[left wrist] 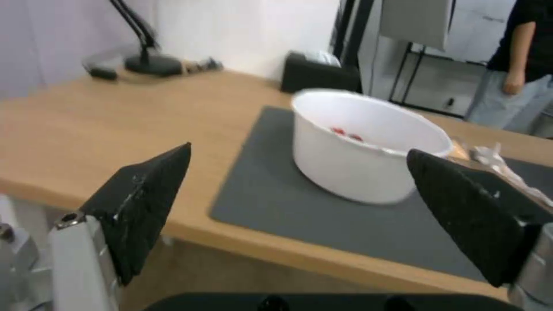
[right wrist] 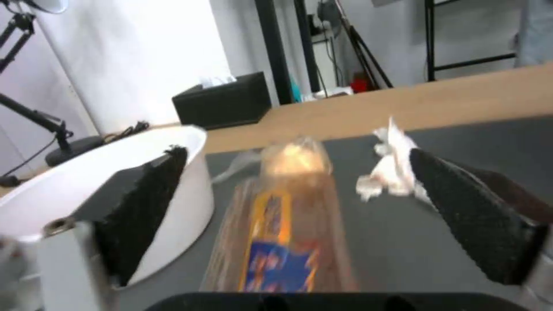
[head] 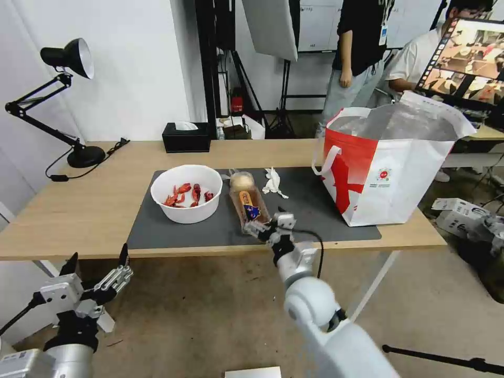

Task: Pick up the trash from the table and place it into the takeout bag.

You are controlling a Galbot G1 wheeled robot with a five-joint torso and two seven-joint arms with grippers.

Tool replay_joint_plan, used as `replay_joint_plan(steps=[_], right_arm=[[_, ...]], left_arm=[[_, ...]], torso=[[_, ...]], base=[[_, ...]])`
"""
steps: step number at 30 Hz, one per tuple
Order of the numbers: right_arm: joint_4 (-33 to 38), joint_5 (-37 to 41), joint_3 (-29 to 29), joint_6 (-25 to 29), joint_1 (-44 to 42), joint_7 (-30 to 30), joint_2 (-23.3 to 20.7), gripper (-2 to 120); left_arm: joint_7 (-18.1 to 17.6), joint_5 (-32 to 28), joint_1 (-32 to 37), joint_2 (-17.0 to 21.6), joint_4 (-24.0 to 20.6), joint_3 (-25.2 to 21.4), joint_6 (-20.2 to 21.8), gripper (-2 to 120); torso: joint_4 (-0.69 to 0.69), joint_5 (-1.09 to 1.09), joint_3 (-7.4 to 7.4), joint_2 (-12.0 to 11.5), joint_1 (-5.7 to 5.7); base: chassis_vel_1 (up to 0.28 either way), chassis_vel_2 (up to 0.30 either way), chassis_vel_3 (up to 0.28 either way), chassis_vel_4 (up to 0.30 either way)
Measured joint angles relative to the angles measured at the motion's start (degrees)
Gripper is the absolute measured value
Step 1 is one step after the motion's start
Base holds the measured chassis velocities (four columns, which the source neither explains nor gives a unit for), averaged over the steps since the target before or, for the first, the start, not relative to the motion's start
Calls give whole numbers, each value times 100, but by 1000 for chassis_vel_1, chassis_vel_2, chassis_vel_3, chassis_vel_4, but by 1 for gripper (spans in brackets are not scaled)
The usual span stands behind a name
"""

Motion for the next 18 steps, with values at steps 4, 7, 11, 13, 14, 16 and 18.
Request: replay_joint_plan(steps=[4, 7, 11, 13, 14, 16, 18], right_arm=[[-301, 592, -200, -107, 609, -35, -464, 80], [-518, 882, -427, -165, 943, -147, -772, 70], [-778, 1240, -770, -246, 1260, -288, -1022, 55], [-948, 1477, -900, -367, 1439, -397, -1065, 45], [-948, 1477, -900, -367, 1439, -397, -1065, 45], [-1140, 1635, -961, -498, 1647, -619, -1101, 37], [-1282, 1907, -1050, -637, 1933, -891, -1210, 26]], left_arm=[[-245, -340, -249, 228, 0, 503, 286, 100], [-327, -419, -462, 346, 37, 885, 357, 100], [-380, -423, -838, 446, 353, 1299, 392, 100], [-440, -412, -1137, 538, 591, 1552, 411, 100], [-440, -412, -1137, 538, 591, 1552, 411, 100], [-506, -401, -1490, 653, 812, 1801, 444, 100], [-564, -399, -1846, 782, 1016, 2022, 473, 100]], torso=[[0, -1, 0, 0, 0], [-1, 1, 0, 0, 0], [0, 0, 1, 0, 0], [1, 0, 1, 0, 0], [1, 0, 1, 0, 0], [0, 0, 1, 0, 0], [0, 0, 1, -1, 0]], base=[[0, 0, 0, 0], [0, 0, 0, 0], [0, 0, 0, 0], [0, 0, 0, 0], [0, 0, 0, 0], [0, 0, 0, 0], [0, 0, 0, 0]])
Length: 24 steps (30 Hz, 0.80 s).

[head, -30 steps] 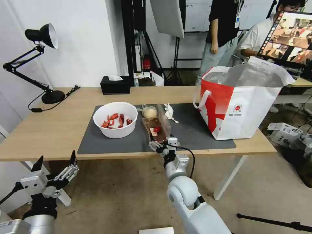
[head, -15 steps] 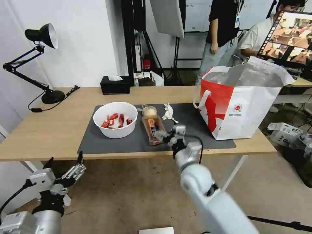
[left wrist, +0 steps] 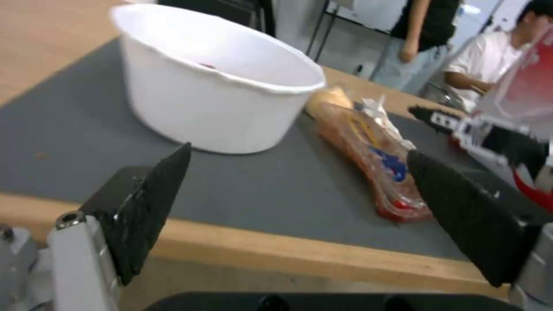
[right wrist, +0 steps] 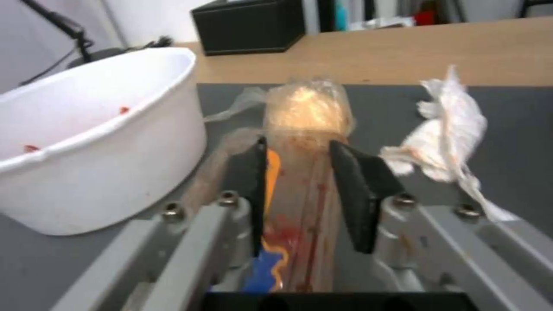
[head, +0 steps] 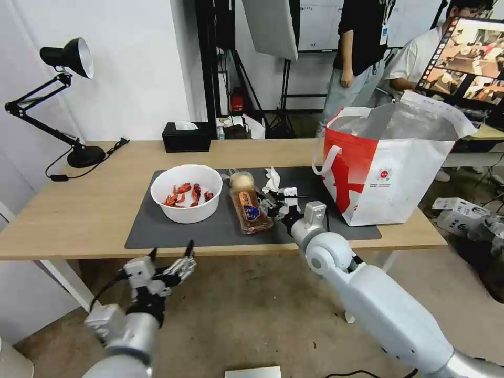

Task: Pick up the trash from the table and place it into the takeout bag.

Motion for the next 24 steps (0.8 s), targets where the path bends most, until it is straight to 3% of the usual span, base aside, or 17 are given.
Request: replay_joint_plan(steps=[4, 7, 17, 24], right_arm=[[-134, 325, -190, -165, 376, -298, -176, 17], [-466, 467, -527, -481, 951, -933, -420, 2], [-1400, 558, -1500, -1181, 2357, -2412, -568, 0], [-2050, 368, -1953, -1237, 2894, -3302, -514, 0]], left_arm=[[-56, -27, -285, 107, 164, 158, 33, 100], [-107, -90, -552, 182, 312, 307, 101, 100], [-315, -483, -1176, 267, 682, 640, 320, 100], [-883, -1345, -2137, 330, 989, 1037, 958, 100]], torso=[[0, -2, 0, 0, 0], [0, -1, 0, 0, 0], [1, -3, -1, 1, 0], [-1, 0, -1, 1, 0]], base=[[0, 0, 0, 0], [0, 0, 0, 0], [0, 0, 0, 0], [0, 0, 0, 0]])
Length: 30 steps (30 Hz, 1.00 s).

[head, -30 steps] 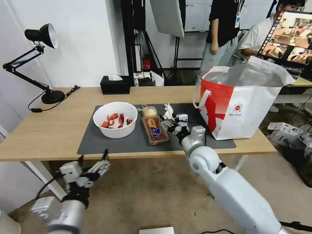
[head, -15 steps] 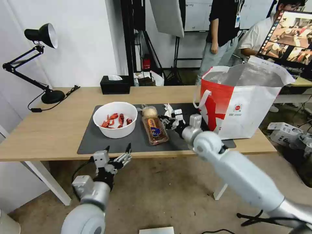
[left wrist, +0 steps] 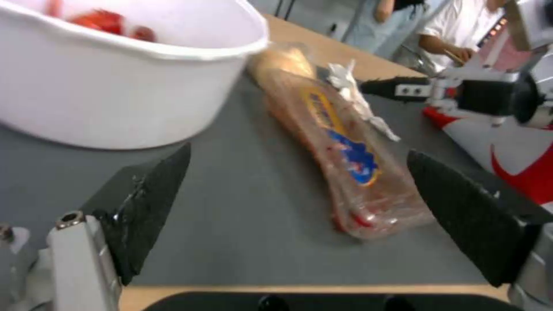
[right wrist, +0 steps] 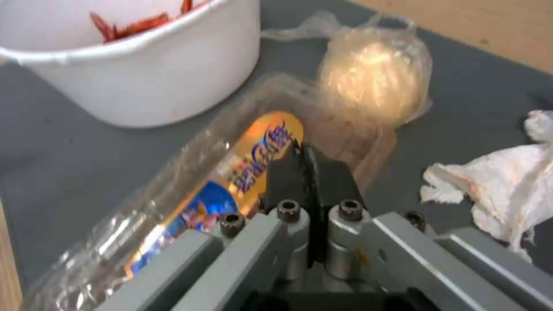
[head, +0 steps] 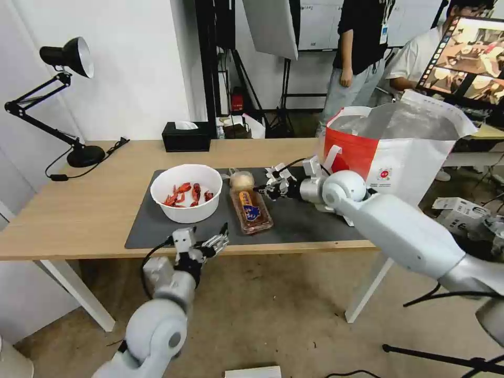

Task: Pick up the trash from the table and place it into the takeout bag.

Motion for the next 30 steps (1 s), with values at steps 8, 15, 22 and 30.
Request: replay_joint_plan(steps=[8, 15, 22, 30], right_arm=[[-583, -518, -66, 61, 133, -618, 319, 0], [-781, -762, -120, 139, 175, -841, 406, 0], [-821, -919, -137, 278, 94, -838, 439, 0], [-810, -940, -110, 320, 36, -813, 386, 0]], left_arm=[[-279, -478, -648, 126, 467, 408, 336, 100], [-598, -913, -1057, 78, 686, 546, 450, 100], [-813, -1531, -1448, 28, 897, 678, 597, 100], [-1113, -2055, -1794, -140, 1153, 845, 666, 100]], torso=[[2, 0, 0, 0, 0], [1, -1, 0, 0, 0], [1, -1, -1, 0, 0], [1, 0, -1, 0, -1]], base=[[0, 0, 0, 0], [0, 0, 0, 0], [0, 0, 0, 0], [0, 0, 0, 0]])
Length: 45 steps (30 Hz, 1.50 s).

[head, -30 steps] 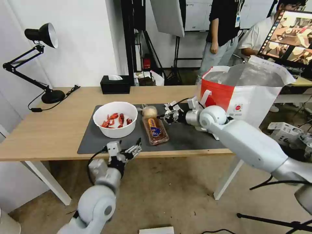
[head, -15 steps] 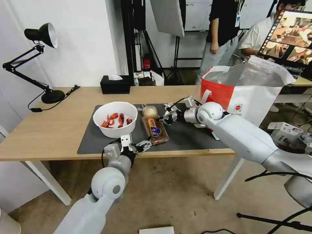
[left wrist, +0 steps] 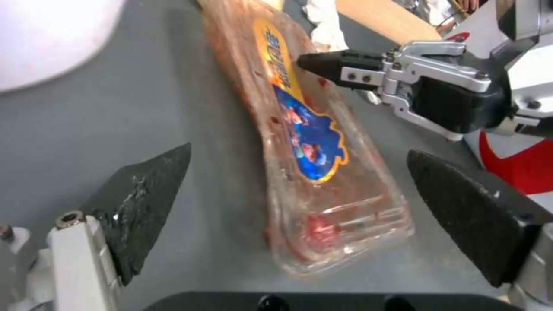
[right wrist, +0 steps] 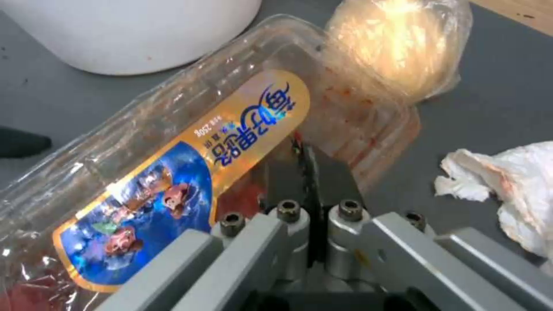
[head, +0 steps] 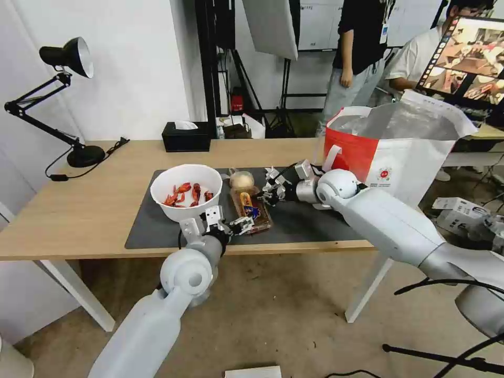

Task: Pick up the trash from the table and place it into the takeout bag.

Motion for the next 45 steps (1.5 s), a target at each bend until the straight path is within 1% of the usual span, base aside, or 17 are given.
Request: replay_joint_plan(steps=[12, 15, 16, 18, 19, 21, 22, 25, 26, 29, 30, 33, 34, 37, 39, 40, 45], right_arm=[[11, 0, 18, 24, -51, 18, 18, 0], [12, 0, 26, 24, -62, 26, 26, 0], [12, 0, 26, 24, -62, 26, 26, 0], [9, 0, 35, 24, -67, 33, 36, 0], [9, 0, 35, 24, -67, 33, 36, 0], [11, 0, 66, 24, -86, 45, 43, 0], [11, 0, 66, 24, -86, 45, 43, 0], [30, 3, 114, 23, -108, 65, 41, 0], [30, 3, 114, 23, -108, 65, 41, 0], [84, 21, 153, 22, -134, 102, 13, 0], [84, 21, 153, 22, -134, 102, 13, 0], [174, 47, 170, 22, -176, 138, -41, 0], [174, 47, 170, 22, -176, 138, -41, 0], [226, 85, 189, 58, -207, 148, -75, 0], [228, 111, 193, 76, -212, 156, -81, 0], [234, 144, 198, 93, -218, 173, -89, 0], [481, 365, 401, 136, -320, 381, -250, 0]], left_arm=[[-108, -206, -349, -135, 391, 182, 22, 100], [-124, -245, -442, -186, 485, 231, 7, 85], [-124, -245, -442, -186, 485, 231, 7, 85], [-138, -277, -465, -193, 498, 254, 8, 75], [-138, -277, -465, -193, 498, 254, 8, 75], [-147, -283, -474, -201, 514, 276, 5, 66], [-147, -283, -474, -201, 514, 276, 5, 66], [-232, -258, -483, -206, 542, 359, 3, 49], [-232, -258, -483, -206, 542, 359, 3, 49], [-294, -241, -513, -203, 580, 397, 3, 35], [-294, -241, -513, -203, 580, 397, 3, 35], [-326, -232, -552, -227, 647, 397, -4, 21], [-326, -232, -552, -227, 647, 397, -4, 21], [-337, -170, -560, -285, 712, 412, -69, 5], [-345, -151, -561, -301, 725, 421, -101, 4], [-357, -139, -562, -315, 737, 427, -127, 0], [-427, -155, -563, -319, 718, 438, -203, 0]], torso=[[0, -1, 0, 0, 0], [0, -1, 0, 0, 0], [0, -1, 0, 0, 0], [0, -1, 0, 0, 0], [0, -1, 0, 0, 0], [1, -1, 0, 0, 0], [1, -1, 0, 0, 0], [1, -1, 0, 0, 0], [1, -1, 0, 0, 0], [1, -1, 1, 0, 0], [1, -1, 1, 0, 0], [1, -1, 0, 0, 0], [1, -1, 0, 0, 0], [1, -1, 1, 0, 0], [1, -1, 1, 0, 0], [0, -2, 1, 0, 0], [2, -1, 1, 0, 0]], base=[[0, 0, 0, 0], [0, 0, 0, 0], [0, 0, 0, 0], [0, 0, 0, 0], [0, 0, 0, 0], [0, 0, 0, 0], [0, 0, 0, 0], [0, 0, 0, 0], [0, 0, 0, 0], [0, 0, 0, 0], [0, 0, 0, 0], [0, 0, 0, 0], [0, 0, 0, 0], [0, 0, 0, 0], [0, 0, 0, 0], [0, 0, 0, 0], [0, 0, 0, 0]])
